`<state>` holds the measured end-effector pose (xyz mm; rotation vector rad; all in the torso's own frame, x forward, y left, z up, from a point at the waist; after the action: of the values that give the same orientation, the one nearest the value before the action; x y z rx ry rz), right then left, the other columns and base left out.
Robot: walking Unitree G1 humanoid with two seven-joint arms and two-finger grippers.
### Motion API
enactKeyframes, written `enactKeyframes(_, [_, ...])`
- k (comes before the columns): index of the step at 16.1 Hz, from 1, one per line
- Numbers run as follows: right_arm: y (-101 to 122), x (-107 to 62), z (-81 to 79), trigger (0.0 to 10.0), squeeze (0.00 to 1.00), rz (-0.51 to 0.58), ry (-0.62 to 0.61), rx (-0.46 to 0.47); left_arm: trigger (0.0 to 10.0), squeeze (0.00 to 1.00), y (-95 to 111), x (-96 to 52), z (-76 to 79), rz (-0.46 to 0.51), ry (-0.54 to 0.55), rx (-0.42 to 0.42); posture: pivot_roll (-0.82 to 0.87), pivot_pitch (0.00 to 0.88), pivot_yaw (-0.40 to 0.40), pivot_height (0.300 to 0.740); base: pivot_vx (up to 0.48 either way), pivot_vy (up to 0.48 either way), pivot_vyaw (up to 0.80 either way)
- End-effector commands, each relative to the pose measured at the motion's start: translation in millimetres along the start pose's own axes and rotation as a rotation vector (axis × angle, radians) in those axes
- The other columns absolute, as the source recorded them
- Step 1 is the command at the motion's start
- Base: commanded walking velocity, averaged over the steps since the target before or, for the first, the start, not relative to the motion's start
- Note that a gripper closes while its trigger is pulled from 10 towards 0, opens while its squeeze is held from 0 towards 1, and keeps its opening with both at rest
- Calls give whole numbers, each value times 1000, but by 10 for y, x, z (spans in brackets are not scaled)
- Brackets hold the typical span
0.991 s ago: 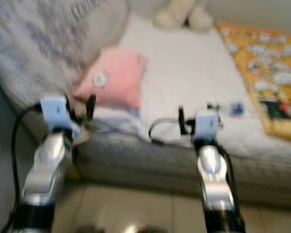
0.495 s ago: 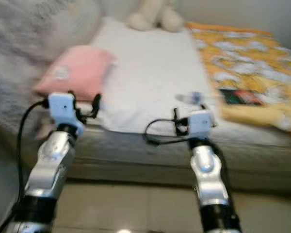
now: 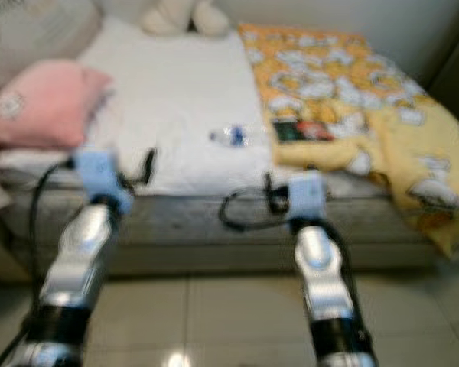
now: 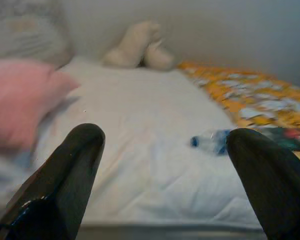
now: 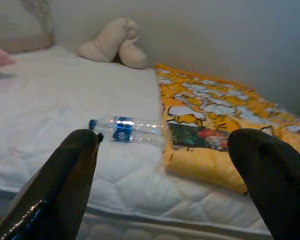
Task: Clean up the room
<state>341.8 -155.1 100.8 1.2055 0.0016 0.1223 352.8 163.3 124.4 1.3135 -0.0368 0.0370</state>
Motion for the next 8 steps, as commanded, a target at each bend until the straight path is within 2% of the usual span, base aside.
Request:
enactKeyframes(1, [-95,-34,144,10000,0,-37,-32,20,10000,0,-112,-63,-136,-49,52,-22,7,0,-21,740,0,-458,0])
enactKeyframes(3, [-251,-263,240,10000,0,-83,-27,23,10000,0,-225,-301,-311,-103,58,27,10,0,-18,740,0,-458,0])
enactKeyframes(4, [-316,-364,255,10000,0,-102,-16,5,10000,0,-267,-375,-345,-126,47,58,11,0,-18,740,0,-458,0])
enactKeyframes(6, [-403,-487,248,10000,0,-127,-3,-12,10000,0,-358,-418,-338,-161,27,112,11,0,-21,740,0,0,0])
enactKeyframes(8, [-400,-553,178,10000,0,-125,23,-8,10000,0,-317,-439,-313,-137,13,110,4,0,-15,740,0,0,0])
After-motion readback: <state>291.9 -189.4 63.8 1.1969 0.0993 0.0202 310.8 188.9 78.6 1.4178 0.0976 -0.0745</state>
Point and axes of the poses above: a point about 5 cm out from each wrist's last joint towards the gripper, its own x axis pointing out of the wrist towards the gripper, its own y axis along the axis of the wrist's last joint, z = x × y, the point moved 4 cm from there along x, pointing out of the wrist towards the gripper, and after that the axes turned 12 degrees about -x, right-handed, at the moved point
